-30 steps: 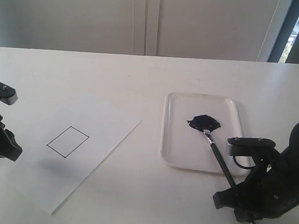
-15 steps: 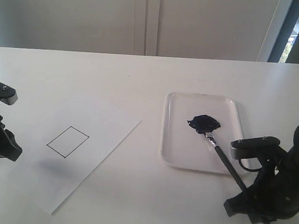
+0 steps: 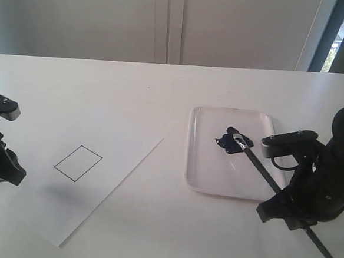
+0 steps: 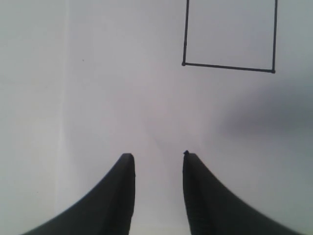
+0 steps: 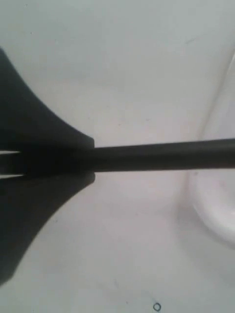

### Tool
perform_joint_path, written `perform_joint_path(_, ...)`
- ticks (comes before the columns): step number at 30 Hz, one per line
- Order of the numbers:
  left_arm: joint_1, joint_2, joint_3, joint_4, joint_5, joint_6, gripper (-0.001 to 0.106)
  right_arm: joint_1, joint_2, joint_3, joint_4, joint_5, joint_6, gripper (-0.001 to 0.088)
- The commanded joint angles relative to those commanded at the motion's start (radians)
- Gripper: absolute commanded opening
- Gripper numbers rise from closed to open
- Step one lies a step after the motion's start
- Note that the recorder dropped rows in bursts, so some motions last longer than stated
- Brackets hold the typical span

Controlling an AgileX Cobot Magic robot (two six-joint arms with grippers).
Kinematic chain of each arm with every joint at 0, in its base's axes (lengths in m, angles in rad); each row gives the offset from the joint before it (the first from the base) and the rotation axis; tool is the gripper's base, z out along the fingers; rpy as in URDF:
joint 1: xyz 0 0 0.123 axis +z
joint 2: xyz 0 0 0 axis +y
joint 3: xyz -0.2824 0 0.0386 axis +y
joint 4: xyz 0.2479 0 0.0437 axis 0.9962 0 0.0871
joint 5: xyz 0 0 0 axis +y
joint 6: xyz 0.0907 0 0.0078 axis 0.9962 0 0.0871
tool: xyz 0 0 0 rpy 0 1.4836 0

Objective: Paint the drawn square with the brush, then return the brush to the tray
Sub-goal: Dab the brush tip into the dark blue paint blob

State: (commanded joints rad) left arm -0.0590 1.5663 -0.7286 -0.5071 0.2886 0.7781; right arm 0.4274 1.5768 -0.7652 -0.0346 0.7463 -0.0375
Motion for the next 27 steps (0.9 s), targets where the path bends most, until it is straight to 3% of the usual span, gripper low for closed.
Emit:
perform_joint_path(5, 0.000, 0.000, 0.000, 0.000, 0.012, 0.000, 0.038, 0.000, 0.029, 0.000, -0.014, 0.019, 0.015, 0.0000)
perform_joint_path(13, 0.000, 0.000, 0.000, 0.000, 0.014, 0.000, 0.038, 0.000, -0.004, -0.002, 0.000, -0.066, 0.037, 0.0000)
perform_joint_path(27, 0.000, 0.000, 0.000, 0.000, 0.018, 0.000, 0.038, 0.000, -0.093, -0.002, 0.035, -0.001, 0.003, 0.0000)
